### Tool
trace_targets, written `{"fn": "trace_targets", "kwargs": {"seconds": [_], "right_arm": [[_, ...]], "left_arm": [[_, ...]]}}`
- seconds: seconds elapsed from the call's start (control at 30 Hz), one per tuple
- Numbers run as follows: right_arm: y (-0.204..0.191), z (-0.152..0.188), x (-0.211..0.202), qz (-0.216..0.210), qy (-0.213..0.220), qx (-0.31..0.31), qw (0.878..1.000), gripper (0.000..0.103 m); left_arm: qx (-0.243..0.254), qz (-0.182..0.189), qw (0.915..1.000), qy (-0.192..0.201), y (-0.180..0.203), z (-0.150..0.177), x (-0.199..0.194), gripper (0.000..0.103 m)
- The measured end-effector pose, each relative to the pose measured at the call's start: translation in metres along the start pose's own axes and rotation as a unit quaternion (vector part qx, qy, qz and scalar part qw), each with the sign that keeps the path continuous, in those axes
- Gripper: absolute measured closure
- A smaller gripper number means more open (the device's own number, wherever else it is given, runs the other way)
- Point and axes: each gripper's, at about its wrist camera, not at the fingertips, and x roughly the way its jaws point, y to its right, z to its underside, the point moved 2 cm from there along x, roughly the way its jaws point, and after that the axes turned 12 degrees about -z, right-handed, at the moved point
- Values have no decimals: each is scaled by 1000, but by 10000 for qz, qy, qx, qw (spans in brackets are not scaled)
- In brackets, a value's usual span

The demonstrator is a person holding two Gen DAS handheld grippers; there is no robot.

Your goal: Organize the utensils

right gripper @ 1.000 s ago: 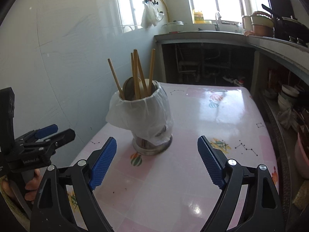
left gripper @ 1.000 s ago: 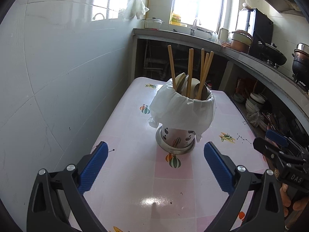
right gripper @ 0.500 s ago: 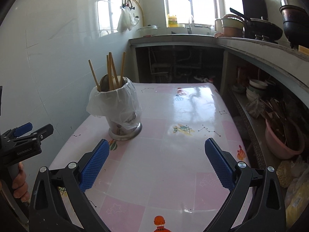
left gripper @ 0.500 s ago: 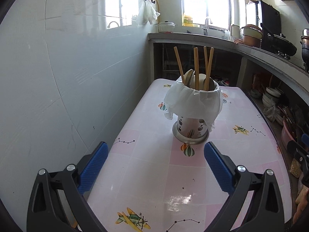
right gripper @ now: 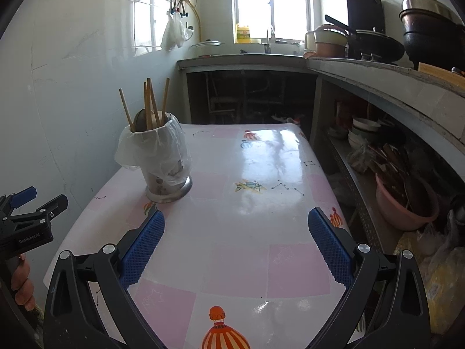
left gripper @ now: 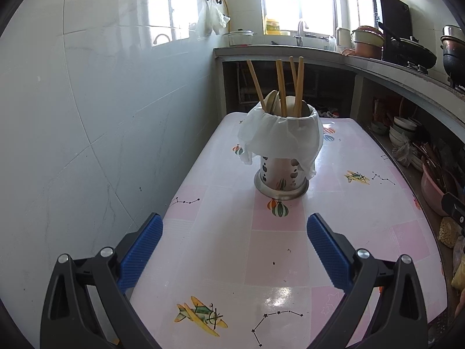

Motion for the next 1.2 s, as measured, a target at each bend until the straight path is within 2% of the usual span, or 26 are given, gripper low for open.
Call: {"fn": "trace_targets", "kwargs": {"seconds": [0.33, 0.6, 0.9, 1.2], "right_arm": [[8, 4, 7, 128, -165, 38, 9998, 8], [17, 2, 12, 222, -198, 213, 9993, 8], [19, 2, 14, 271, -208, 201, 9992, 8], [18, 1, 12, 331, -147, 132, 9993, 8]], "left_arm": [[-105, -287, 9994, -168, -18, 0, 16, 6], [-204, -252, 9987, -403, -24, 1, 34, 6], [-290, -261, 9983, -422, -31, -1, 40, 6], [-196, -230, 9991, -282, -31, -2, 37, 6]]}}
